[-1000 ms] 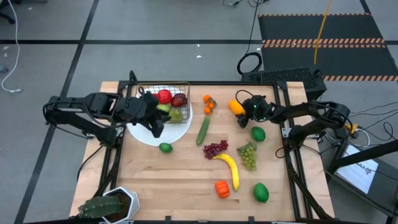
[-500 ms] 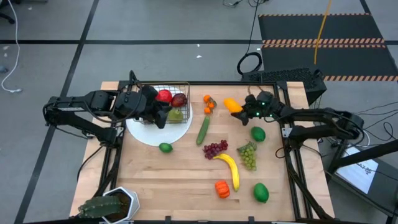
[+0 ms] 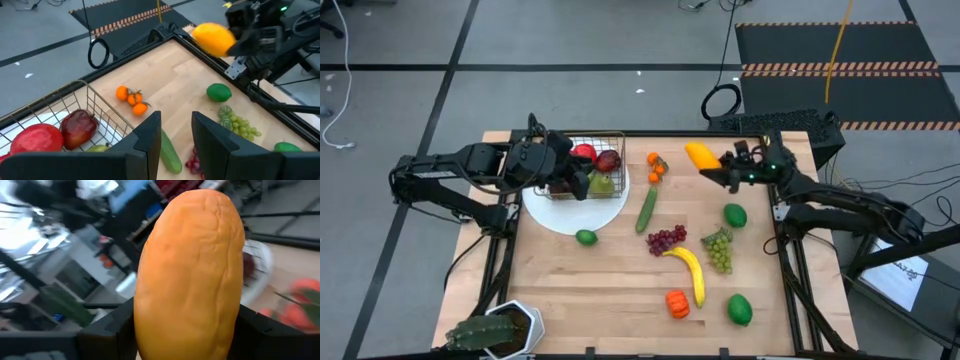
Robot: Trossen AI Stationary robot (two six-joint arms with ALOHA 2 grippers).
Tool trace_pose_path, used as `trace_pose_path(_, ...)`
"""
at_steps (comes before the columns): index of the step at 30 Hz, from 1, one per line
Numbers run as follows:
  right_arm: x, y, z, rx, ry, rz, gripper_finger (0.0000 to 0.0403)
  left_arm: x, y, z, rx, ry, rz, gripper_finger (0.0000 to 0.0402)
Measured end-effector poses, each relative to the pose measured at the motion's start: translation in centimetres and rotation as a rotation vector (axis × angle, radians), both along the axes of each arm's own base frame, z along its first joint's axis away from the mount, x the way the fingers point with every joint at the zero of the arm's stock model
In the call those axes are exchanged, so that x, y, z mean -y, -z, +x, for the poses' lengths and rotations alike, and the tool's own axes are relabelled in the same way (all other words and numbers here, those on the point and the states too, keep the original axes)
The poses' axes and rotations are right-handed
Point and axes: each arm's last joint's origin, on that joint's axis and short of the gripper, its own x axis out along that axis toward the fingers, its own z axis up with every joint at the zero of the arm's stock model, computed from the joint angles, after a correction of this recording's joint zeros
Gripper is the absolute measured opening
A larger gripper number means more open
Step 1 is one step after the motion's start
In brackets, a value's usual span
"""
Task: Build produce basket
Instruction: Put the mango into the wired basket
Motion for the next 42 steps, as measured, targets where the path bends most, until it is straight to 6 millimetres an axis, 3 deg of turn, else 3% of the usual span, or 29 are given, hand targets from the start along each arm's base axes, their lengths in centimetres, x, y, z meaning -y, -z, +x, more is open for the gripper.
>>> trace_pose_path(5, -1.3, -3.6, 0.7, 0.045, -0.069, -0.038, 0.0208, -0.3, 0.0, 0.0, -0.006, -0.006, 0.010, 0.0108)
trace_pose_path(12, -2.9, -8.3, 2.0, -0.050, -0.037, -0.132, 0.0208, -0.9, 0.0, 0.0, -0.015, 0.020, -0.008, 0.0108)
trace_pose_path(20, -4.3, -13.1, 3.2, -0.060, 0.037, -0.220, 0.0208, 0.0, 0.1, 0.1, -0.004, 0.142, -0.115, 0.0108)
trace_pose_path(26, -6.9, -16.8, 5.0, -0.068, -0.012, -0.289, 0.0208, 0.8, 0.1, 0.2, -0.005, 0.201, -0.139, 0.0108)
trace_pose_path(36, -13.9, -18.5, 8.1, -0.204, -0.117, -0.373, 0.0208, 2.4, 0.2, 0.1, -0.005, 0.297, -0.198, 0.0108)
trace_pose_path(42, -16.4, -18.1, 8.9, -0.222, -0.171, -0.546, 0.0208, 2.5, 0.1, 0.1, -0.002, 0.301, -0.203, 0.0108)
